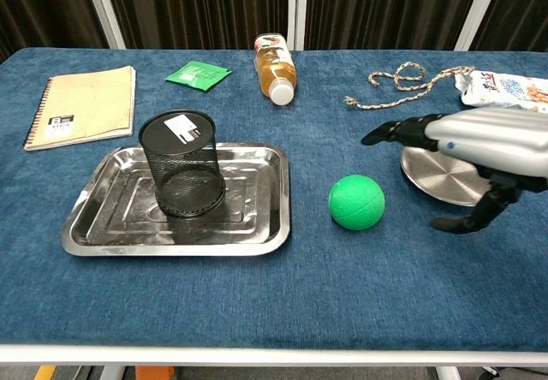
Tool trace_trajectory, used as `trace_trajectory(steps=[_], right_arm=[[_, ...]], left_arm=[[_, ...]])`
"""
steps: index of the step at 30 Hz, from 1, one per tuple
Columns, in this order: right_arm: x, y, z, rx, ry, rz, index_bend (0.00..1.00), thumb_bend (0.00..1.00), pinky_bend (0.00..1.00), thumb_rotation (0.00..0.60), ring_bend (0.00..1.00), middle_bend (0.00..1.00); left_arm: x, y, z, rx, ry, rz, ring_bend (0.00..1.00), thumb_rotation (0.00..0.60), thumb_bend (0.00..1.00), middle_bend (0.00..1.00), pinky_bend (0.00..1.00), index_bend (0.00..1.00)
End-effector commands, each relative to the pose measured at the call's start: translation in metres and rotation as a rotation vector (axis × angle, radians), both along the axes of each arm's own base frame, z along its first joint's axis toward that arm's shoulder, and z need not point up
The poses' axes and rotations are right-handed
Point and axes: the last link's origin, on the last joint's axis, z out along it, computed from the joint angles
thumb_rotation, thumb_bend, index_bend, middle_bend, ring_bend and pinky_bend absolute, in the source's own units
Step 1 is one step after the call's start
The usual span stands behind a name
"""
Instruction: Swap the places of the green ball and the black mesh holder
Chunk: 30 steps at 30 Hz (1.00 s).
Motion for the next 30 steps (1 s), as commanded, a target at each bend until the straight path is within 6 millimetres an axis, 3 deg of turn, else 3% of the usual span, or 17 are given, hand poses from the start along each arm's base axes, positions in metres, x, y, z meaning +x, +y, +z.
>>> trace_trajectory(steps=[1, 7, 14, 18, 26, 30], right_arm=[[0.008, -0.002, -0.014, 0.025, 0.005, 0.009, 0.0, 0.23, 0.08, 0.6, 0.0, 0.04], [0.017, -0.007, -0.033, 0.042, 0.02, 0.016, 0.0, 0.24, 0.13, 0.6, 0.0, 0.05], [0.022, -0.007, -0.044, 0.039, 0.029, 0.025, 0.0, 0.32, 0.31, 0.6, 0.04, 0.13], [0.023, -0.006, -0.048, 0.037, 0.03, 0.031, 0.08, 0.36, 0.4, 0.6, 0.1, 0.17], [0.023, -0.004, -0.054, 0.041, 0.043, 0.031, 0.21, 0.39, 0.47, 0.6, 0.17, 0.23], [0.025, -0.005, -0.052, 0.021, 0.023, 0.04, 0.3, 0.41, 0.54, 0.6, 0.26, 0.32]], left_arm=[[-0.005, -0.003, 0.0, 0.0, -0.001, 0.011, 0.01, 0.6, 0.03, 0.07, 0.17, 0.04], [-0.016, -0.007, 0.001, 0.005, -0.004, 0.038, 0.01, 0.6, 0.03, 0.07, 0.17, 0.04], [-0.025, -0.007, 0.002, 0.009, -0.007, 0.055, 0.01, 0.6, 0.03, 0.07, 0.17, 0.05], [-0.027, -0.007, 0.002, 0.01, -0.008, 0.057, 0.01, 0.6, 0.03, 0.07, 0.17, 0.05], [-0.029, -0.006, 0.001, 0.01, -0.011, 0.063, 0.01, 0.6, 0.03, 0.07, 0.17, 0.05], [-0.029, -0.005, 0.002, 0.011, -0.01, 0.065, 0.01, 0.6, 0.03, 0.07, 0.17, 0.05]])
